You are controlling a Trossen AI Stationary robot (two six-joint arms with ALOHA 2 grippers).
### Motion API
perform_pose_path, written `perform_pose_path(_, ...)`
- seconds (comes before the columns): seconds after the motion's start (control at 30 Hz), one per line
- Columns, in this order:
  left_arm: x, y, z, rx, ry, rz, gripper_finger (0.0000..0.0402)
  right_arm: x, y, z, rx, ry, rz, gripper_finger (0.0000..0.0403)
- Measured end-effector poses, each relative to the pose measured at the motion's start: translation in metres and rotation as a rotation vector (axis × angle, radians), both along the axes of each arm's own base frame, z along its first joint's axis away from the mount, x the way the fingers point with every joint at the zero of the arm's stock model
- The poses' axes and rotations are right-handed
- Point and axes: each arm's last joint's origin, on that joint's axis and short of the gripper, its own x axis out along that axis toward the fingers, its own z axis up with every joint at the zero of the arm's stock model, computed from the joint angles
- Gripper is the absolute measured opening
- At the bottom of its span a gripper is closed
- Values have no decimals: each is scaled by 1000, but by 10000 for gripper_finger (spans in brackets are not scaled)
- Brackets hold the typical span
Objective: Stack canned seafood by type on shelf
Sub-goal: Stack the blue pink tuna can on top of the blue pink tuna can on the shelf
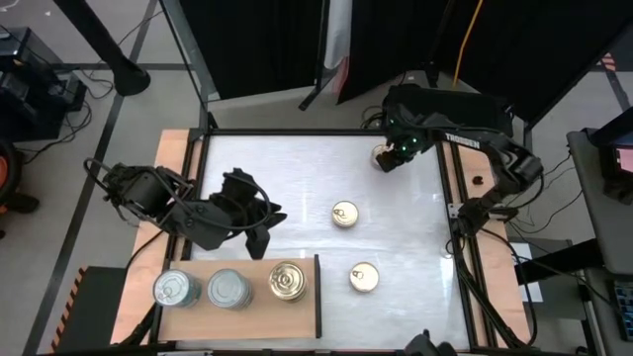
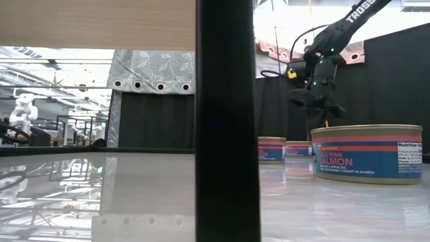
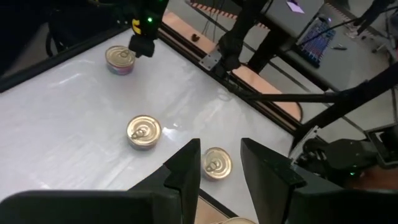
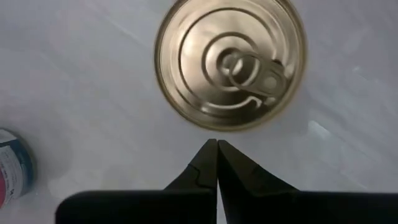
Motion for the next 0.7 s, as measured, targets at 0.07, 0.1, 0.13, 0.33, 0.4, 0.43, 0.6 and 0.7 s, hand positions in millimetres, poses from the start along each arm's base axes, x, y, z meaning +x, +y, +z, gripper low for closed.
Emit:
perform_pose_path(0.07,0,0,-1,10,5,6,121,1,-2,-2,-8,1,-1,0)
perform_pose_path(0.1,-1,1,-1,11,6,7,121,1,-3,-3,-16,5,-3,0)
perform_pose_path(0.13,-1,1,-1,12,8,8,121,2,-4,-4,-17,9,-5,0)
perform_pose_path(0.33,-1,1,-1,15,6,11,121,5,-8,-16,10,37,2,0)
perform_pose_path(0.4,-1,1,-1,14,6,12,121,6,-9,-19,14,37,6,0)
perform_pose_path(0.43,-1,1,-1,9,5,15,121,6,-10,-19,14,37,6,0)
perform_pose_path(0.6,-1,1,-1,-5,1,23,121,5,-8,-19,27,50,8,0)
perform_pose_path(0.7,-1,0,-1,-5,1,22,121,3,-4,-21,60,82,16,0)
